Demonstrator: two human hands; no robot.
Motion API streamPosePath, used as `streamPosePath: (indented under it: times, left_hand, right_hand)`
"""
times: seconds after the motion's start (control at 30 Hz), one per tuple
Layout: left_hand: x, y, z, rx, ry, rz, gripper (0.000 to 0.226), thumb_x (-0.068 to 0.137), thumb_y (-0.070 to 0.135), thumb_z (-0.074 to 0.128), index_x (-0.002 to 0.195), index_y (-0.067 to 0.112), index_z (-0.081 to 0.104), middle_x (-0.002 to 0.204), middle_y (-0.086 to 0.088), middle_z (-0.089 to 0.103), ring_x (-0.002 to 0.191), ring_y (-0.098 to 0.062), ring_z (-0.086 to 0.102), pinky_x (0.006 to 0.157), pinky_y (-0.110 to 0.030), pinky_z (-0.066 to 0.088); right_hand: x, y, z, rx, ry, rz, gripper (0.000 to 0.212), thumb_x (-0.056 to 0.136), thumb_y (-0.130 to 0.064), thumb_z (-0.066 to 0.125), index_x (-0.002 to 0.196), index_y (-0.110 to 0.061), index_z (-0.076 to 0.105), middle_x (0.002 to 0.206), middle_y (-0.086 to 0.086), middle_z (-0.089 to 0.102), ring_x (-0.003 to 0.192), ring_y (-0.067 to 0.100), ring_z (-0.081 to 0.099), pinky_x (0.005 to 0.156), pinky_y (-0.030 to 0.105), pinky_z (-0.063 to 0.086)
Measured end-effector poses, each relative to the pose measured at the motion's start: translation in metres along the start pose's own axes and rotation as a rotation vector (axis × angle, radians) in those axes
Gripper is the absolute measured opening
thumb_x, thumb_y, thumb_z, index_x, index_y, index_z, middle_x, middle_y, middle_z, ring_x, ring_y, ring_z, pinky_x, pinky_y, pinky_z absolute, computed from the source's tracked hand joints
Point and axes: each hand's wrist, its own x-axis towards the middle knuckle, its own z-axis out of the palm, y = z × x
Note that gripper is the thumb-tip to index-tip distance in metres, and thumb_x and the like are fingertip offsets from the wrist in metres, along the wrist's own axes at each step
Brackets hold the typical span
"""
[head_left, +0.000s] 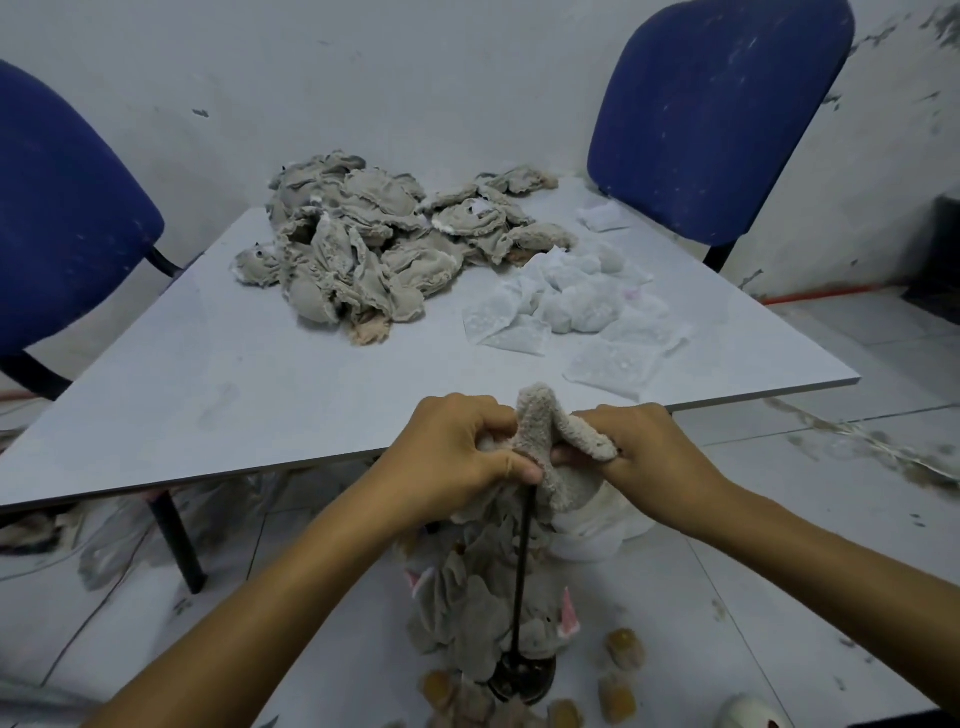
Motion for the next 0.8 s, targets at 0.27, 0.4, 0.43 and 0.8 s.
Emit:
streamPosePath:
  times: [0.27, 0.4, 0.43, 0.8]
  left_hand:
    - [-0.001, 0.005, -0.004, -0.065, 0.068, 0.066, 0.033, 0.071, 0.019, 0.086, 0.055, 0.03, 0.059, 0.06, 0.007, 0.051, 0.059, -0.002, 0.046, 0.058, -0.026, 0.039]
    - [0.003, 0.01, -0.007, -0.262, 0.244, 0.17, 0.01, 0.079, 0.018, 0.075, 0.086, 0.023, 0.078, 0.069, 0.015, 0.061, 0.067, 0.001, 0.057, 0.065, -0.015, 0.042]
    - [0.003, 0.008, -0.006, -0.231, 0.217, 0.185, 0.009, 0.079, 0.016, 0.076, 0.083, 0.023, 0.078, 0.069, 0.013, 0.06, 0.067, 0.001, 0.056, 0.066, -0.016, 0.043]
    - [-0.009, -0.011, -0.025, -0.067, -0.044, 0.103, 0.034, 0.076, 0.019, 0.08, 0.084, 0.046, 0.061, 0.082, 0.027, 0.065, 0.08, -0.005, 0.06, 0.069, -0.011, 0.044]
  right_hand:
    - [0.0, -0.002, 0.014, 0.054, 0.064, 0.021, 0.061, 0.083, -0.007, 0.077, 0.052, -0.043, 0.037, 0.049, -0.025, 0.049, 0.054, -0.009, 0.049, 0.054, 0.009, 0.031]
    - [0.0, -0.004, 0.007, -0.119, 0.187, -0.135, 0.025, 0.084, -0.02, 0.066, 0.061, -0.021, 0.058, 0.059, -0.02, 0.041, 0.056, 0.001, 0.037, 0.054, 0.016, 0.028]
    - [-0.001, -0.004, 0.011, -0.159, 0.184, -0.163, 0.023, 0.083, -0.021, 0.06, 0.06, -0.018, 0.057, 0.059, -0.017, 0.041, 0.057, 0.0, 0.035, 0.053, 0.019, 0.03]
    - [0.02, -0.03, -0.012, 0.285, 0.272, -0.067, 0.012, 0.084, -0.015, 0.07, 0.092, -0.022, 0.075, 0.088, -0.009, 0.072, 0.083, 0.004, 0.066, 0.072, 0.02, 0.051]
